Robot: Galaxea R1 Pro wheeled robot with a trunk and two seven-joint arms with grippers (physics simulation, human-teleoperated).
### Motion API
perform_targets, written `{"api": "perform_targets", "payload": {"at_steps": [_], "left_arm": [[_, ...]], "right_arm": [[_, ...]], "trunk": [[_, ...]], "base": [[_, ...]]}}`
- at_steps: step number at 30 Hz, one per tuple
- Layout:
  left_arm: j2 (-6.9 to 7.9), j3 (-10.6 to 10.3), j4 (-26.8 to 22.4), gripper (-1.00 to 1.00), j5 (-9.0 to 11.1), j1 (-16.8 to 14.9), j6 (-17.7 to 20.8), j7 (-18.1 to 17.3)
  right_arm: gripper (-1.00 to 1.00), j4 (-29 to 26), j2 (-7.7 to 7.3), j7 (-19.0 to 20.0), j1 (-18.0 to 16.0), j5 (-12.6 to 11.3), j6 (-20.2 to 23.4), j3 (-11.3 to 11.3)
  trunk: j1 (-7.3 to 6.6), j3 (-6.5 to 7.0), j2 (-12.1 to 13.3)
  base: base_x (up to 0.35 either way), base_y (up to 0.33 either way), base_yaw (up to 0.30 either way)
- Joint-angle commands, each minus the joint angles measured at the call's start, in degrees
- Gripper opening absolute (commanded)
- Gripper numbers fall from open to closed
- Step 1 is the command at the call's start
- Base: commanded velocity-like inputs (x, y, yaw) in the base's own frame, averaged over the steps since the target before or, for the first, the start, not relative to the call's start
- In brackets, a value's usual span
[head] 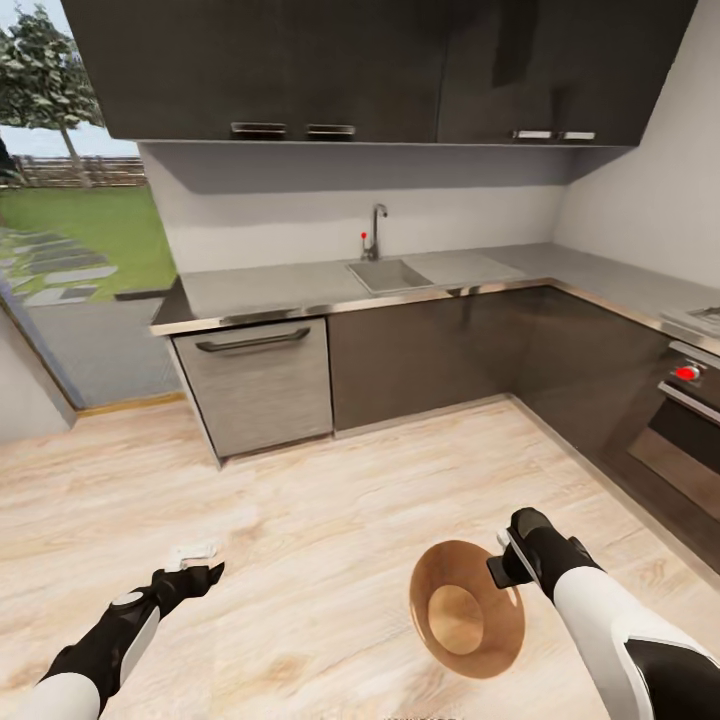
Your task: Put the three can of soda from the living room inside the tash can in the kitchen.
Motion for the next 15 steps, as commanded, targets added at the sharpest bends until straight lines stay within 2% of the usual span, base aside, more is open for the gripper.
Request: {"api": "perform_targets", "payload": {"at_steps": [1,15], "left_arm": [[0.00,0.0,0.0,1.00,0.0,0.0,0.0,0.0],[-0.01,0.0,0.0,1.00,0.0,0.0,0.0,0.0]], "right_arm": [[-1.00,0.0,0.01,0.2,0.0,-0.6,0.1,-0.1],[-1.00,0.1,0.02,0.2,0.0,-0.6,0.1,-0.1]], "trunk": [[0.00,0.00,0.0],[0.00,0.00,0.0]], "base": [[-0.142,0.250,0.245],[-0.147,0.254,0.245]]}}
